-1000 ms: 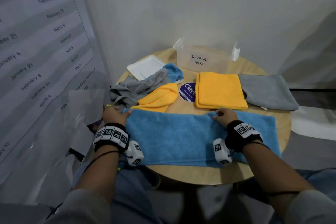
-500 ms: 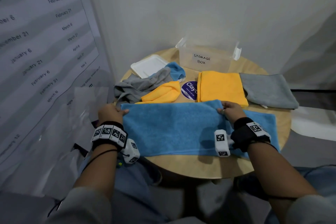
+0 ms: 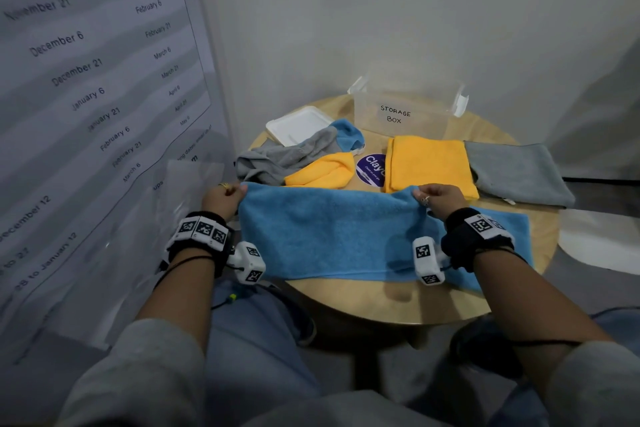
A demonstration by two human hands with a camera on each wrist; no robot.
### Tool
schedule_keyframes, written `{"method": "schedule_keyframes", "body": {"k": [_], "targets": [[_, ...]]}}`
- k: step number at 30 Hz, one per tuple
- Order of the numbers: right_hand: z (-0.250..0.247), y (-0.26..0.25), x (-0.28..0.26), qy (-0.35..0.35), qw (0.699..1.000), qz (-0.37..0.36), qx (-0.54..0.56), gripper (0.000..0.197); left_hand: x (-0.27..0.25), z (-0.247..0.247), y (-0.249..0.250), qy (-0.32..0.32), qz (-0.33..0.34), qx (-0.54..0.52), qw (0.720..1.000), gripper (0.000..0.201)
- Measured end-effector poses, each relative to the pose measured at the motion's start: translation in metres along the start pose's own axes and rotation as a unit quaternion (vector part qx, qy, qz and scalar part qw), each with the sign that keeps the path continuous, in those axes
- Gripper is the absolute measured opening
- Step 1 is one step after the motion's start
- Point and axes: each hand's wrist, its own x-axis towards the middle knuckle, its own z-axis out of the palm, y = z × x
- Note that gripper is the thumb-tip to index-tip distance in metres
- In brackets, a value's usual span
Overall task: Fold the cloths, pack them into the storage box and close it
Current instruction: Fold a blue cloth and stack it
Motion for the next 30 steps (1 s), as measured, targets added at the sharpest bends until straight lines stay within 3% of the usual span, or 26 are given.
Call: {"method": "schedule_keyframes", "body": {"k": [4,6,12,13,15,17,19,22,24,27,30], "targets": [[-0.01,-0.001,-0.002,0.048,0.998,-0.012,0.05,0.02,-0.008,-0.006,0.008,-0.007,-0.01,-0.1,0.995,0.031],[-0.016,-0.006,-0.005,0.039,0.994,-0.008,0.1,0.017,-0.011,-0.013,0.013,-0.022,-0.007,-0.152,0.988,0.025],[-0.041,-0.043,-0.017,-0.009,0.959,-0.091,0.267,0.005,-0.022,-0.04,0.048,0.006,0.092,-0.291,0.952,0.019],[-0.044,-0.049,-0.018,-0.02,0.953,-0.1,0.287,0.01,-0.023,-0.042,0.053,0.004,0.106,-0.3,0.948,0.02],[-0.048,-0.053,-0.016,-0.035,0.944,-0.112,0.31,0.036,-0.024,-0.044,0.06,0.006,0.123,-0.298,0.947,0.019],[-0.051,-0.059,-0.016,-0.033,0.942,-0.135,0.306,0.047,-0.027,-0.044,0.069,0.017,0.148,-0.281,0.948,0.014],[-0.054,-0.063,-0.016,-0.02,0.942,-0.163,0.293,0.042,-0.027,-0.045,0.074,0.036,0.172,-0.272,0.946,0.008],[-0.057,-0.07,-0.016,0.027,0.943,-0.174,0.284,0.011,-0.028,-0.052,0.076,0.059,0.194,-0.256,0.945,0.009],[-0.061,-0.068,-0.009,0.062,0.947,-0.163,0.271,0.019,-0.033,-0.053,0.079,0.037,0.206,-0.223,0.952,0.018],[-0.064,-0.065,-0.005,0.09,0.949,-0.145,0.263,0.013,-0.039,-0.049,0.08,-0.005,0.201,-0.211,0.957,0.03],[-0.065,-0.063,-0.006,0.115,0.951,-0.156,0.24,0.017,-0.046,-0.045,0.079,0.001,0.21,-0.245,0.947,0.013]]}}
